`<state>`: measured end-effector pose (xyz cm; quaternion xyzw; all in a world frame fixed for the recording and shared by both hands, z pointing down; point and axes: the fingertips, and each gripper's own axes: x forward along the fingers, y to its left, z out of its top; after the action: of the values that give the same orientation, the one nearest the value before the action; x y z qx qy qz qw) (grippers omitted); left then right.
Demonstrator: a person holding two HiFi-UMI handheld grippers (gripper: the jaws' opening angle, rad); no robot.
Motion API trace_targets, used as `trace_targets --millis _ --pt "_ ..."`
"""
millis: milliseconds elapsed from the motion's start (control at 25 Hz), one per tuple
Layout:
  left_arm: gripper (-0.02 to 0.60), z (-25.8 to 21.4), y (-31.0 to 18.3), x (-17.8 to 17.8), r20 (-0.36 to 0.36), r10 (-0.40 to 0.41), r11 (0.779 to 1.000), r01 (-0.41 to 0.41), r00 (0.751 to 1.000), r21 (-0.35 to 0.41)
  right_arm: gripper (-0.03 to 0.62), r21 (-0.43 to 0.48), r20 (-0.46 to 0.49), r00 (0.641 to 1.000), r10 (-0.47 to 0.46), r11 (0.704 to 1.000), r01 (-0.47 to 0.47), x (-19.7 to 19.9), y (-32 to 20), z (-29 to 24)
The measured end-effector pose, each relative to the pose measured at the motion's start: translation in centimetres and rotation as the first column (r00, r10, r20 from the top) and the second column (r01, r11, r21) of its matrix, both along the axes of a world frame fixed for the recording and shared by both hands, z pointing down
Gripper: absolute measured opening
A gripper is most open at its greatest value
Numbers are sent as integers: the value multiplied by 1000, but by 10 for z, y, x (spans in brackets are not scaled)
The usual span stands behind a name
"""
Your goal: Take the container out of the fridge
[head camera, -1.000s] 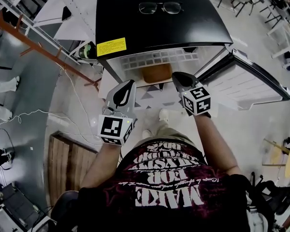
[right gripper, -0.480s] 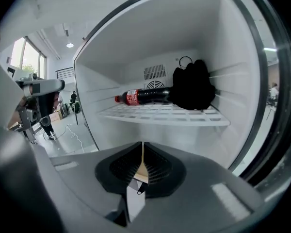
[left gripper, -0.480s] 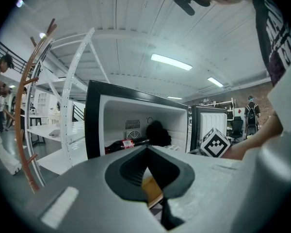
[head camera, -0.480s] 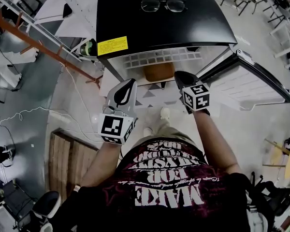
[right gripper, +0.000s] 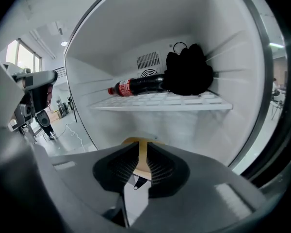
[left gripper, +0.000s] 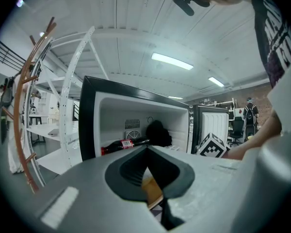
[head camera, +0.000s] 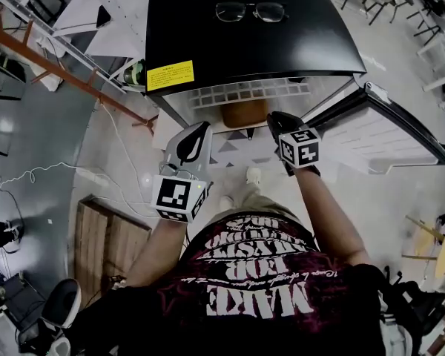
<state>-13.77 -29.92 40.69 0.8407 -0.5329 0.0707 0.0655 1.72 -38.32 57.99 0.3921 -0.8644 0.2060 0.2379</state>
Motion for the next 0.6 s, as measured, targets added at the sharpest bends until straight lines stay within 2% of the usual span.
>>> trace_targets --millis 600 --pt "0 -4 -4 -1 3 -37 999 37 999 1 115 -71 -54 998 8 997 -12 6 -19 45"
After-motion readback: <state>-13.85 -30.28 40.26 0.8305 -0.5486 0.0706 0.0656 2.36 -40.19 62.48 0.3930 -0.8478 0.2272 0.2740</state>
